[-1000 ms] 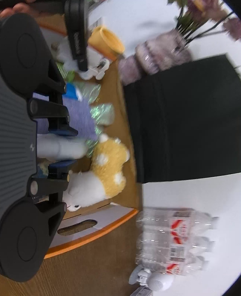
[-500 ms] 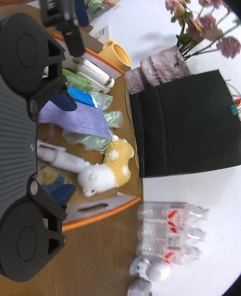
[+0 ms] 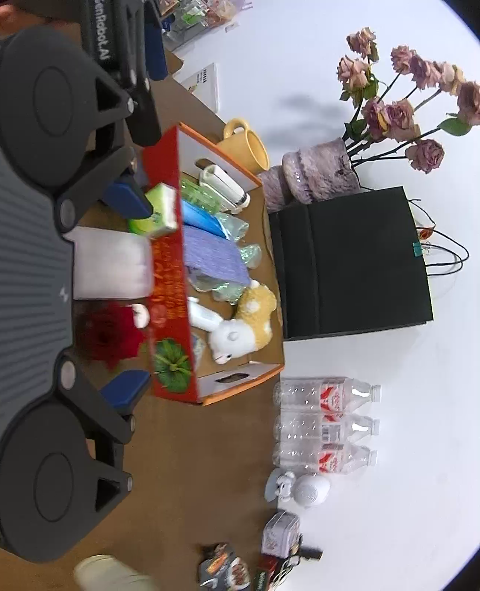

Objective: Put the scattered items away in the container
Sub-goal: 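Withdraw both grippers from the box back over the table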

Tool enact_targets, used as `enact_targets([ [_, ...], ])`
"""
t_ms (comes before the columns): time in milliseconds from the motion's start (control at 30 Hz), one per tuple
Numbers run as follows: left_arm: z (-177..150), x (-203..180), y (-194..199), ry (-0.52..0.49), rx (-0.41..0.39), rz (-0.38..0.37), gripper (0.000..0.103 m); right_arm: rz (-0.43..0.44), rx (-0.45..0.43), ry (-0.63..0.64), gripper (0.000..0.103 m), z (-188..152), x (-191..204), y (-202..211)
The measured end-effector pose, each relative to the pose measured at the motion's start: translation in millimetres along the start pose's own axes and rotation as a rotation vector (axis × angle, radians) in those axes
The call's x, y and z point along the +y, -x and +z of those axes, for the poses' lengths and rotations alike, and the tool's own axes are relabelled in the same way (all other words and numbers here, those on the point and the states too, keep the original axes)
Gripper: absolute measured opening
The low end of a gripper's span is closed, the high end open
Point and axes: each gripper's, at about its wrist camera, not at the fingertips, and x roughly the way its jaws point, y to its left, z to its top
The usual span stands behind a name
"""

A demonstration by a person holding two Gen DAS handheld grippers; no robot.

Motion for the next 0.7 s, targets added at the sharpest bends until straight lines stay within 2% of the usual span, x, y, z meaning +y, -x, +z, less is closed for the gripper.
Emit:
enact_targets([
  [167, -23.2, -3.5, 15.9, -0.026, -0.022, -0.011, 0.103, -0.035, -0.018, 0.012, 0.089, -32.9, 4.5, 16.6],
  [300, -38.6, -7.3, 21.8, -0.043, -0.042, 0.024, 0.103, -0.056, -0.046, 0.046, 0.089, -53.8, 5.4, 24.8],
  [467, -65.6, -8.6, 30.3, -0.056, -0.059, 0.018, 0.103, -0.058, -0.060, 0.074, 0.089, -70.3, 5.7, 32.9],
  [567, -81.2, -3.2, 31.6, -0.057, -0.067, 0.040, 0.103, -0.049, -0.054, 0.063, 0.089, -83.9, 3.1, 31.7],
  [700, -98.3, 6.9, 22.4, -0.027, -0.004, 0.026, 0.103, -0.047, -0.025, 0.057, 0.089, -104.1, -1.5, 25.6],
])
